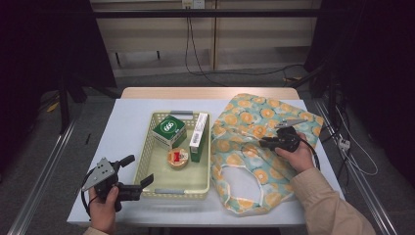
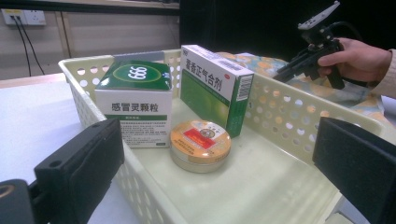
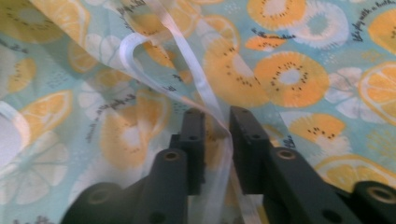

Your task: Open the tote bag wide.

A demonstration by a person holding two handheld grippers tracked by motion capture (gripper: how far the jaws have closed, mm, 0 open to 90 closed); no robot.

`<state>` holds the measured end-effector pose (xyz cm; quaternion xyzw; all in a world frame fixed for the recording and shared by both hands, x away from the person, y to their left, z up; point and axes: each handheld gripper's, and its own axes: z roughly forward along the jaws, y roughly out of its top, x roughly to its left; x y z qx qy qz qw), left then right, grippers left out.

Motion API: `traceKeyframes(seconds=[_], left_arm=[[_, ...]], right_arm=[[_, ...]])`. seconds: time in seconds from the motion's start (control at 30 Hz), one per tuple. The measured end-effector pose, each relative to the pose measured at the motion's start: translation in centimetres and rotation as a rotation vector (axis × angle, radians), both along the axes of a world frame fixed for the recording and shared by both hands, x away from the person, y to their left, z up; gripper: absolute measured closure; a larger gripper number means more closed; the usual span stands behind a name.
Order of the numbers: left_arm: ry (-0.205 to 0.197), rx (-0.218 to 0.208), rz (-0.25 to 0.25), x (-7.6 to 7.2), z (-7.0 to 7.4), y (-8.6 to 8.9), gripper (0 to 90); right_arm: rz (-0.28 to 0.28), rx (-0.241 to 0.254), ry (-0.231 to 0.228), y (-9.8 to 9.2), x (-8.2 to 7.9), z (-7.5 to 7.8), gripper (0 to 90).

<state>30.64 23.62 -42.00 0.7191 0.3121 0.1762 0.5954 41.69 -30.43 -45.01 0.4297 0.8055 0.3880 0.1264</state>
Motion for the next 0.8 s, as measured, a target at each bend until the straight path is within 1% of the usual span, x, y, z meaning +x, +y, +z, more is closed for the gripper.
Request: traceKeyframes(seconds=[0.17,0.2,0.27,0.37,0.43,0.5,0.53,0.6,0.73,0.8], left_arm=[[-0.003,0.002,0.0,0.0,0.0,0.0,2.1],[-0.003,0.002,-0.001,0.0,0.0,0.0,2.1],[-0.004,0.0,0.001,0.0,0.1,-0.1,2.1],[-0.005,-0.002,0.002,0.0,0.1,-0.1,2.1],[-0.006,-0.002,0.002,0.0,0.1,-0.1,2.1],[-0.006,0.001,-0.001,0.0,0.1,-0.2,2.1],[-0.009,0.006,-0.004,0.0,0.1,-0.2,2.1],[-0.007,0.008,-0.007,0.0,0.1,-0.3,2.1],[-0.006,0.008,-0.008,0.0,0.1,-0.4,2.1],[-0.004,0.006,-0.007,0.0,0.1,-0.4,2.1]], right_arm=[[0.023,-0.011,-0.02,0.4,-0.9,0.8,60.9],[0.03,-0.011,-0.03,0.5,-1.1,1.1,59.2],[0.037,-0.004,-0.048,0.6,-1.5,1.6,56.2],[0.056,0.011,-0.059,0.8,-2.1,2.2,52.9],[0.066,0.012,-0.062,1.0,-2.6,2.4,52.7],[0.081,0.009,-0.076,1.2,-3.0,2.7,53.5],[0.086,0.006,-0.078,1.3,-3.3,2.8,55.2],[0.1,-0.002,-0.077,1.6,-3.5,2.8,55.4],[0.105,-0.012,-0.091,1.8,-3.7,2.8,55.9],[0.108,-0.012,-0.099,1.9,-3.6,2.8,58.8]])
